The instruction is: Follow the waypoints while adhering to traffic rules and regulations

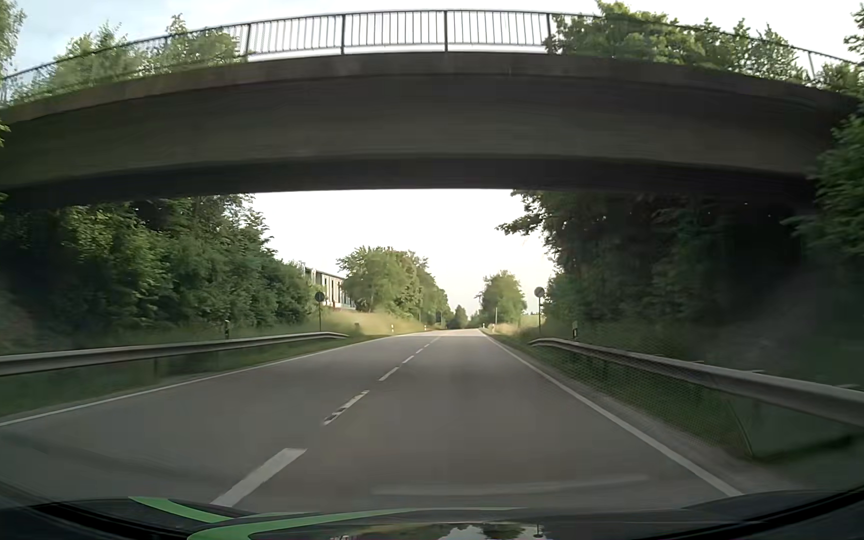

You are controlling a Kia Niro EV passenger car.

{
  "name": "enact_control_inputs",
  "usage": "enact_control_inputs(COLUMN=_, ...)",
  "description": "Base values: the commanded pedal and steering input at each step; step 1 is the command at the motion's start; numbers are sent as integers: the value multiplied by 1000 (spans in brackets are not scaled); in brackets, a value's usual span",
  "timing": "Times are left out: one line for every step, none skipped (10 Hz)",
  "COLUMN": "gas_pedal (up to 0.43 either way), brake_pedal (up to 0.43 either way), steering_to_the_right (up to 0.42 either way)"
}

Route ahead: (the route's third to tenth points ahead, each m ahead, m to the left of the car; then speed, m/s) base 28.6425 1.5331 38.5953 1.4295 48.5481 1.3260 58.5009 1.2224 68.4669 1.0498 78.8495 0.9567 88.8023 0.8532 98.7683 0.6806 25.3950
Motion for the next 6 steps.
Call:
enact_control_inputs(gas_pedal=331, brake_pedal=0, steering_to_the_right=7)
enact_control_inputs(gas_pedal=331, brake_pedal=0, steering_to_the_right=6)
enact_control_inputs(gas_pedal=331, brake_pedal=0, steering_to_the_right=5)
enact_control_inputs(gas_pedal=331, brake_pedal=0, steering_to_the_right=4)
enact_control_inputs(gas_pedal=331, brake_pedal=0, steering_to_the_right=3)
enact_control_inputs(gas_pedal=331, brake_pedal=0, steering_to_the_right=3)
